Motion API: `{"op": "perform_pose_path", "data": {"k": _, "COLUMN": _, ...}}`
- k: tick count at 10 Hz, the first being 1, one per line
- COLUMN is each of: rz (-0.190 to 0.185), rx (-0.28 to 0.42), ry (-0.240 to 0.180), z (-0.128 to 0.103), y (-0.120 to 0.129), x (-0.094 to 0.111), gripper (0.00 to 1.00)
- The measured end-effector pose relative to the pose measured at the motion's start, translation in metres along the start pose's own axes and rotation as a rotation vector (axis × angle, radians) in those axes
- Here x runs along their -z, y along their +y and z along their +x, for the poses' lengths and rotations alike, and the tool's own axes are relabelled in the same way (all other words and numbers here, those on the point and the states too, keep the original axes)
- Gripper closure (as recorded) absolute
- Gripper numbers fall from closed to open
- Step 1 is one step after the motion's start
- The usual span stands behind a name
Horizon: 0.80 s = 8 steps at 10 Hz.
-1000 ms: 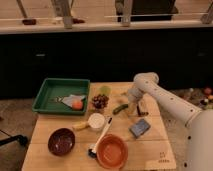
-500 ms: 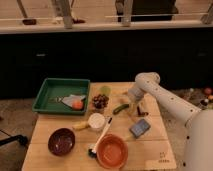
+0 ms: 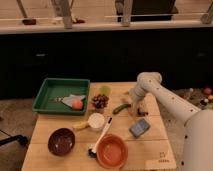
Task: Place pepper in purple bowl
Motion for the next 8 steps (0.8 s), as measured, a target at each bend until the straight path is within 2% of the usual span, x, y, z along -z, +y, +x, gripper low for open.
{"op": "perform_pose_path", "data": {"k": 3, "rz": -0.051, "rx": 0.05, "ry": -0.009, "z": -0.023, "y": -0.007, "x": -0.014, "gripper": 0.21}}
{"op": "perform_pose_path", "data": {"k": 4, "rz": -0.056, "rx": 0.063, "ry": -0.009, "z": -0.027, "y": -0.007, "x": -0.016, "gripper": 0.24}}
{"op": "perform_pose_path", "data": {"k": 6, "rz": -0.058, "rx": 0.073, "ry": -0.014, "z": -0.032, "y": -0.006, "x": -0.019, "gripper": 0.46}}
{"op": "perform_pose_path", "data": {"k": 8, "rz": -0.055, "rx": 0.064, "ry": -0.016, "z": -0.031, "y": -0.004, "x": -0.018, "gripper": 0.63}}
